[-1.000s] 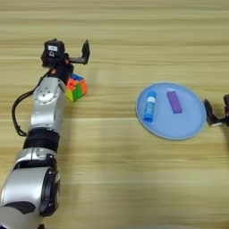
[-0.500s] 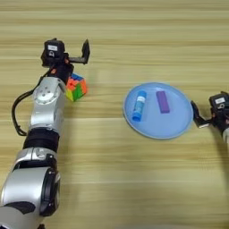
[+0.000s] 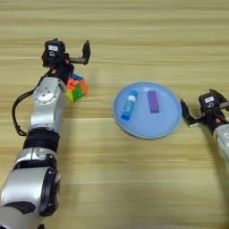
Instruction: Move the objects on the table
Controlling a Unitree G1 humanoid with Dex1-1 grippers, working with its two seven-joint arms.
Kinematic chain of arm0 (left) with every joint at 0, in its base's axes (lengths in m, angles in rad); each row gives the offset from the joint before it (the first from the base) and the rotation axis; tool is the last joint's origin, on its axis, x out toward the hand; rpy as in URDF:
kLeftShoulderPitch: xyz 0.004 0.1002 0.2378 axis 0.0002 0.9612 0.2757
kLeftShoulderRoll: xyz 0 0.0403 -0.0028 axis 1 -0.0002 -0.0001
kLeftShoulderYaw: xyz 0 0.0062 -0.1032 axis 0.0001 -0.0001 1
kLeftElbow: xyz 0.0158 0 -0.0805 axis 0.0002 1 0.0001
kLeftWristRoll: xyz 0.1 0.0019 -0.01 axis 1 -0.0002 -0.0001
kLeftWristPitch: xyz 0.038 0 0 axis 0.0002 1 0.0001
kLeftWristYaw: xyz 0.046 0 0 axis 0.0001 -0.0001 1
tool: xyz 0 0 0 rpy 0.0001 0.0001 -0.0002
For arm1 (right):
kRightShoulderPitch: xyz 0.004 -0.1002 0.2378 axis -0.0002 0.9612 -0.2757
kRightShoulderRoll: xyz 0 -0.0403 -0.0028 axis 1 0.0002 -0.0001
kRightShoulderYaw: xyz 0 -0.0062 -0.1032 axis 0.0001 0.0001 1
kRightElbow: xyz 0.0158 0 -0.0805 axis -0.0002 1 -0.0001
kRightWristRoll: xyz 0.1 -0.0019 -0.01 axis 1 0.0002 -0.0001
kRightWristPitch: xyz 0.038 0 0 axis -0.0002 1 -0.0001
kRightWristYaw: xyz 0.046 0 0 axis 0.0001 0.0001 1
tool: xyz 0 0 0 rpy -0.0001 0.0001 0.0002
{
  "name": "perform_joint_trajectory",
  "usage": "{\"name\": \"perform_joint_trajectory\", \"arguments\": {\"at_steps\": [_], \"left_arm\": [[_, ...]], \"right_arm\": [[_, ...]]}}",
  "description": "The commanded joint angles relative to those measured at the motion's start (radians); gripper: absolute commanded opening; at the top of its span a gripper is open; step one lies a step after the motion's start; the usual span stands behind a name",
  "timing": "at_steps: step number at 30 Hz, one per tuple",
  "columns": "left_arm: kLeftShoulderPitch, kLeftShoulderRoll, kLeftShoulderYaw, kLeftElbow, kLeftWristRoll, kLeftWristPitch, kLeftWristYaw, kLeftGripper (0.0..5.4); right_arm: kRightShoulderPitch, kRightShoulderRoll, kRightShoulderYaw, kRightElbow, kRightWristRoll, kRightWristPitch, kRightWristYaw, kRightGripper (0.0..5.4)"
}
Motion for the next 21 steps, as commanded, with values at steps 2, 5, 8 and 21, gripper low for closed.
{"name": "perform_joint_trajectory", "arguments": {"at_steps": [2,5,8,21], "left_arm": [[-0.001,-0.013,-0.024,-0.008,0.006,0.025,-0.014,5.4],[0.003,-0.026,-0.042,-0.028,0.002,0.036,-0.03,5.4],[0.012,-0.035,-0.063,-0.06,0.004,0.054,-0.045,5.4],[0.082,-0.039,-0.132,-0.33,-0.033,0.314,-0.116,5.4]], "right_arm": [[-0.003,-0.003,-0.008,-0.005,-0.009,0.02,-0.013,5.39],[-0.009,-0.012,-0.026,-0.002,-0.005,0.023,-0.025,5.39],[-0.013,-0.009,-0.03,-0.005,-0.007,0.027,-0.034,5.39],[-0.031,0.02,-0.016,-0.017,-0.02,0.054,-0.071,5.39]]}}
